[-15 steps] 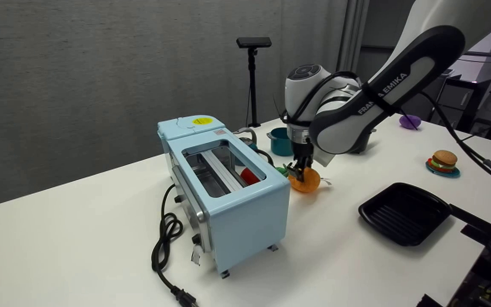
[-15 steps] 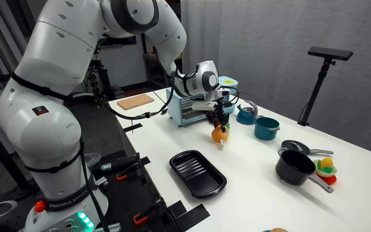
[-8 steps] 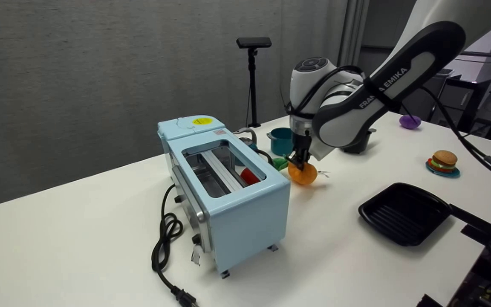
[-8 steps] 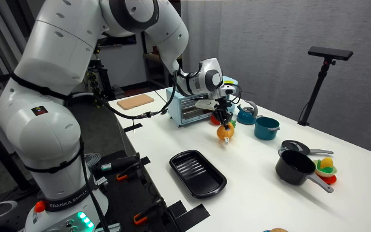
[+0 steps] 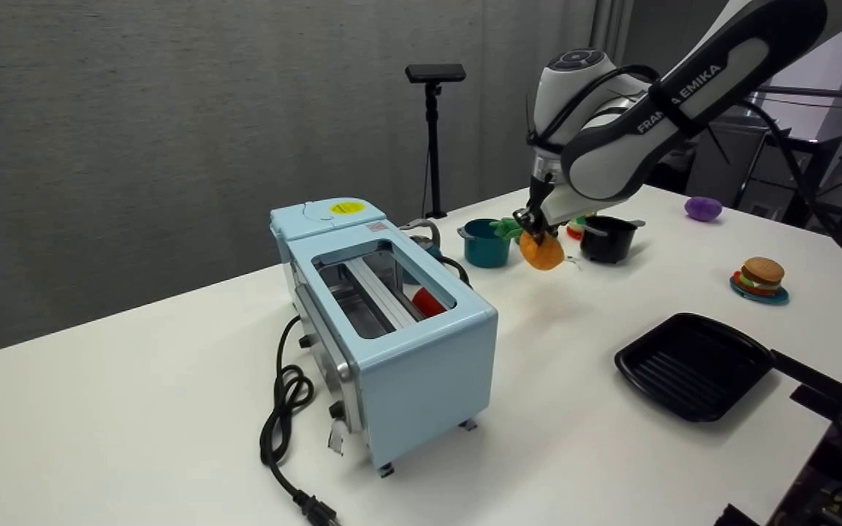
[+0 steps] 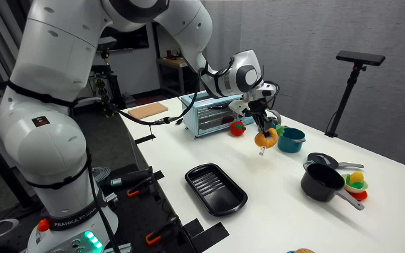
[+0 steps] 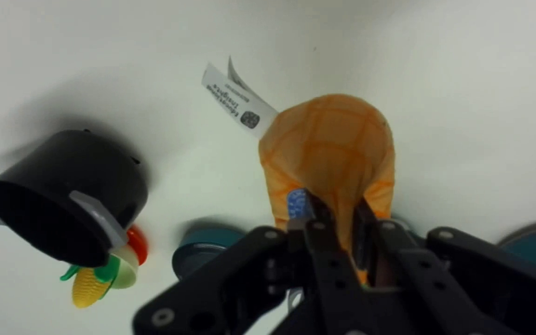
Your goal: Move the pineapple plushie to the right
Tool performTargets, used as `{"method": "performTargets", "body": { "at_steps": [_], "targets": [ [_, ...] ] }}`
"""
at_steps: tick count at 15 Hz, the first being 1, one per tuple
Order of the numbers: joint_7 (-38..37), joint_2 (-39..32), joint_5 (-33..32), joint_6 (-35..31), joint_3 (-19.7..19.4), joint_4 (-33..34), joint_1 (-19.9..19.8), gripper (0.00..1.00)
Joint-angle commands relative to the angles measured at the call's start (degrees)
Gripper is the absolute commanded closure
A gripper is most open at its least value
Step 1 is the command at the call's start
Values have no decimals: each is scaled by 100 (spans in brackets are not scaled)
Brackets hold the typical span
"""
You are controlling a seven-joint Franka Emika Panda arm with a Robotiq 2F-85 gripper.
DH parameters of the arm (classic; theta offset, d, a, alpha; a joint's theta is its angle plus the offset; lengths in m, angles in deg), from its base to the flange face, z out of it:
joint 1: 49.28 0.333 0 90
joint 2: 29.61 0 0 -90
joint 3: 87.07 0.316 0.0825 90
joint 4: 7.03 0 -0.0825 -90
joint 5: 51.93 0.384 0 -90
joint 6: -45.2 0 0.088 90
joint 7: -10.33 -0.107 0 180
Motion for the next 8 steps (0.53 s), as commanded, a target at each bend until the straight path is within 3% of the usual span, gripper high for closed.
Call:
{"method": "performTargets", "body": {
  "at_steps": [1, 4, 8],
  "targets": [
    [-647, 453, 46, -101, -213, -435, -226, 97],
    [-1165, 554, 72, -111, -353, -659, -437, 97],
    [-1085, 506, -44, -566, -258, -981, -645, 97]
  ]
}}
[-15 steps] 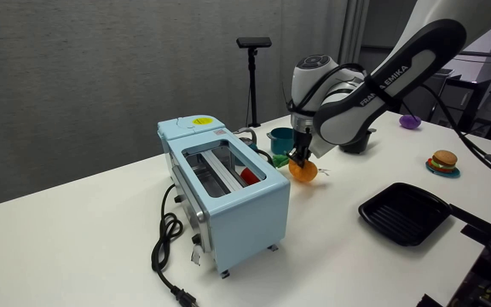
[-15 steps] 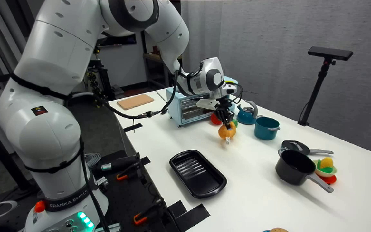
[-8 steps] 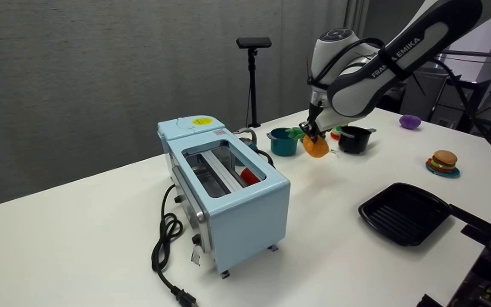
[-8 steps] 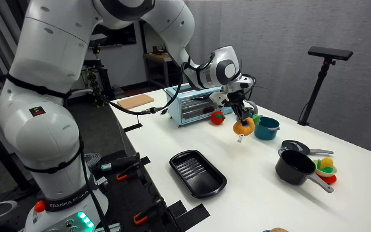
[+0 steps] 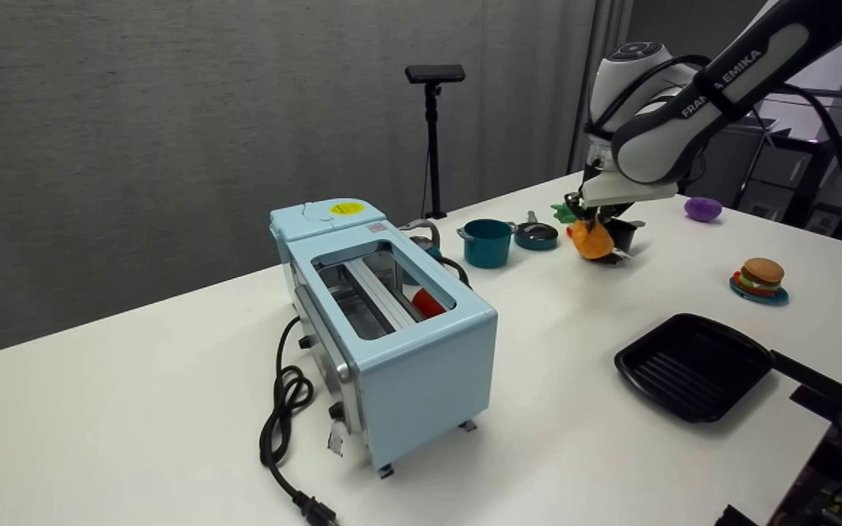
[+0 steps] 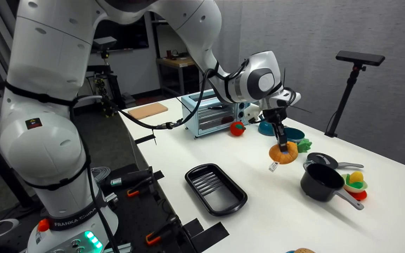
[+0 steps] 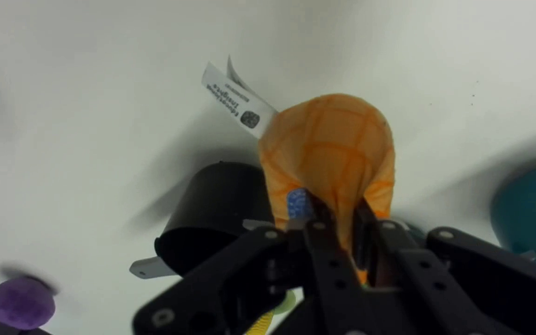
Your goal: Move the pineapple plushie to the right
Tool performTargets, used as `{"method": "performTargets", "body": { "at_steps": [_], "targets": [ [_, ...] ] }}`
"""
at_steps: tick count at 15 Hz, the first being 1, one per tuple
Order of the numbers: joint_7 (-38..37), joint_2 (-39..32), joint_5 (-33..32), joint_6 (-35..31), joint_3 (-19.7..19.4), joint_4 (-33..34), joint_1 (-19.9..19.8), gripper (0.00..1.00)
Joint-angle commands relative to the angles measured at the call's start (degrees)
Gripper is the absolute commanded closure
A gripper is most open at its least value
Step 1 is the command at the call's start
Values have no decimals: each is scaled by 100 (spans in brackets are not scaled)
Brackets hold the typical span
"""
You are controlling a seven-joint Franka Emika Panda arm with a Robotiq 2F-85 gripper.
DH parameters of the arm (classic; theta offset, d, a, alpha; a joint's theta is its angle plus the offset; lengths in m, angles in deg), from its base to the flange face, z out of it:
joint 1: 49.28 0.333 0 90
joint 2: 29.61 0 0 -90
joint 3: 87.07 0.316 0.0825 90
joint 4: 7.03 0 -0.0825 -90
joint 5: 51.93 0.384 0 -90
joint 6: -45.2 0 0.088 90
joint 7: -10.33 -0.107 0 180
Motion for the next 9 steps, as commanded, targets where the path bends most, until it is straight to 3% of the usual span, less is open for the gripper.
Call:
{"method": "performTargets", "body": {
  "at_steps": [1, 7, 8, 9],
  "targets": [
    [-9, 126, -51, -518, 131, -464, -90, 97],
    [141, 50, 91, -828, 298, -799, -67, 97],
    [164, 47, 116, -826, 335, -831, -75, 62],
    [186, 47, 122, -820, 361, -856, -73, 61]
  ]
}}
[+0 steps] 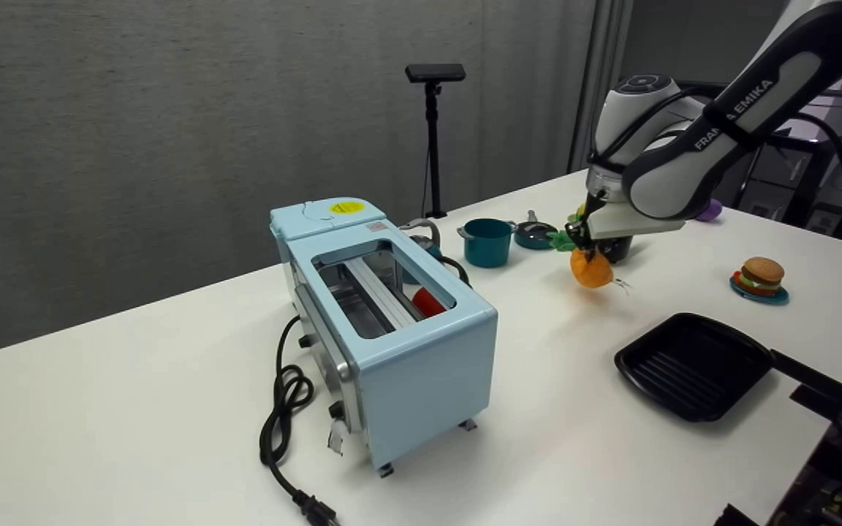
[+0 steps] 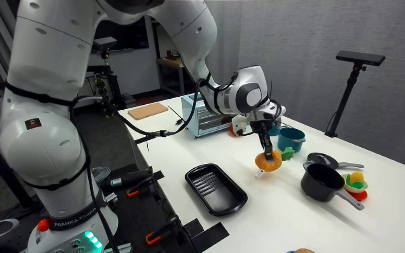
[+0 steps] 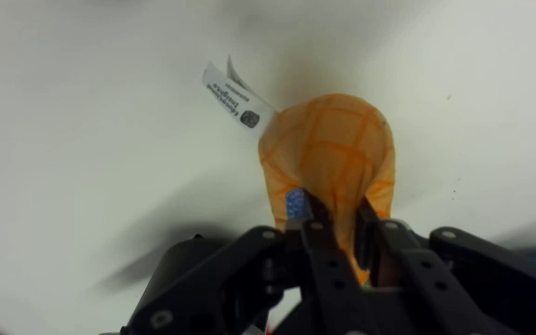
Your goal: Move the pineapple plushie to the right
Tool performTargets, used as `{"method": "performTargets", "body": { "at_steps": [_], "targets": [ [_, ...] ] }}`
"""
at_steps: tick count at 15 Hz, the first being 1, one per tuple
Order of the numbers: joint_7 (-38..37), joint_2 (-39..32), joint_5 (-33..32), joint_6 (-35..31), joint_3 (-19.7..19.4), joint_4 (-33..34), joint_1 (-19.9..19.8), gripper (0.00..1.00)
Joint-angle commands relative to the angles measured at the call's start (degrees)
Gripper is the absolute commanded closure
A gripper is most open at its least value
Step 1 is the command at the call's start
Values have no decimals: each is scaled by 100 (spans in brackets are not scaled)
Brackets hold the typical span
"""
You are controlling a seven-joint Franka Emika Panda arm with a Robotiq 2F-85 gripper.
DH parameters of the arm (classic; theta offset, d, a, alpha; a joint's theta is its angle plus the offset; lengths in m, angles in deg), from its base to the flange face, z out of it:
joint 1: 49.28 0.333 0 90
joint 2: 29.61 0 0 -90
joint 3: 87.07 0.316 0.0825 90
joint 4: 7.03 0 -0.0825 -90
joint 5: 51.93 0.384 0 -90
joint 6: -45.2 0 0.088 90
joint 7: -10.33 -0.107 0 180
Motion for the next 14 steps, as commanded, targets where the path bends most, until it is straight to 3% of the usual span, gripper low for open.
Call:
{"method": "performTargets", "body": {
  "at_steps": [1, 8, 14],
  "targets": [
    [133, 66, 86, -146, 82, -179, -7, 53],
    [89, 115, -219, -76, -37, -214, 242, 1],
    [81, 4, -95, 7, 23, -94, 239, 0]
  ]
}}
